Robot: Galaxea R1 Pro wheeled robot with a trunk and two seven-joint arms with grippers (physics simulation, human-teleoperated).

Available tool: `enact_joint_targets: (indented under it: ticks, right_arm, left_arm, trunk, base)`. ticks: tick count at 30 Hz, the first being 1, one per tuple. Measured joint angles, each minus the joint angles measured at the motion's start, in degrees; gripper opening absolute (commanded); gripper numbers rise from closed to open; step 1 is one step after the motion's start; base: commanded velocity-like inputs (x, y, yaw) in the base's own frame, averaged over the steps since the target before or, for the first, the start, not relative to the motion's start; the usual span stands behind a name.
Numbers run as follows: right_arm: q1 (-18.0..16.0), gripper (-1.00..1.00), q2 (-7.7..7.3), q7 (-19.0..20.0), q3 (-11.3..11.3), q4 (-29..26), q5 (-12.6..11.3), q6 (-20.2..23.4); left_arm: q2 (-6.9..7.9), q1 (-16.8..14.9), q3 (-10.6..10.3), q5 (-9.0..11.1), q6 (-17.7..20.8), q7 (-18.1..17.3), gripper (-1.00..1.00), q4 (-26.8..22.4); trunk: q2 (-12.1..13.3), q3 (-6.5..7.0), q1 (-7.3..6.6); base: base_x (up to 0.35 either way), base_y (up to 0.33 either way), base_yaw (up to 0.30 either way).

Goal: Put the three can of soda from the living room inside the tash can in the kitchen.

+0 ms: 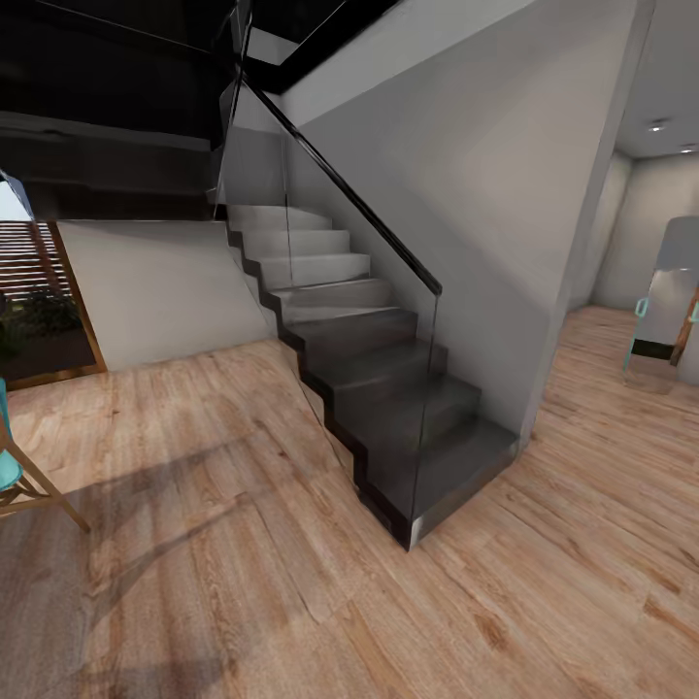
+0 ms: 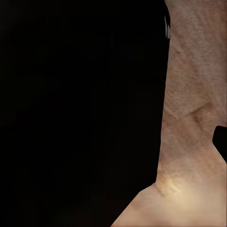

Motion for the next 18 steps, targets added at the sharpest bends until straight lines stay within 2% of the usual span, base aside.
enact_joint_targets:
  ticks: [7,18]
  right_arm:
    - [0.08,1.00,-0.35,-0.76,0.44,0.55,0.54,2.04]
    - [0.08,1.00,-0.35,-0.76,0.44,0.55,0.54,2.05]
  left_arm:
    - [0.33,-0.27,0.23,0.00,2.22,-0.73,1.00,-0.51]
    - [0.33,-0.27,0.23,0.00,2.28,-0.73,1.00,-0.51]
  trunk:
    - [0.01,0.00,0.00]
    - [0.01,0.00,0.00]
  base:
    - [0.000,0.000,0.000]
    - [0.000,0.000,0.000]
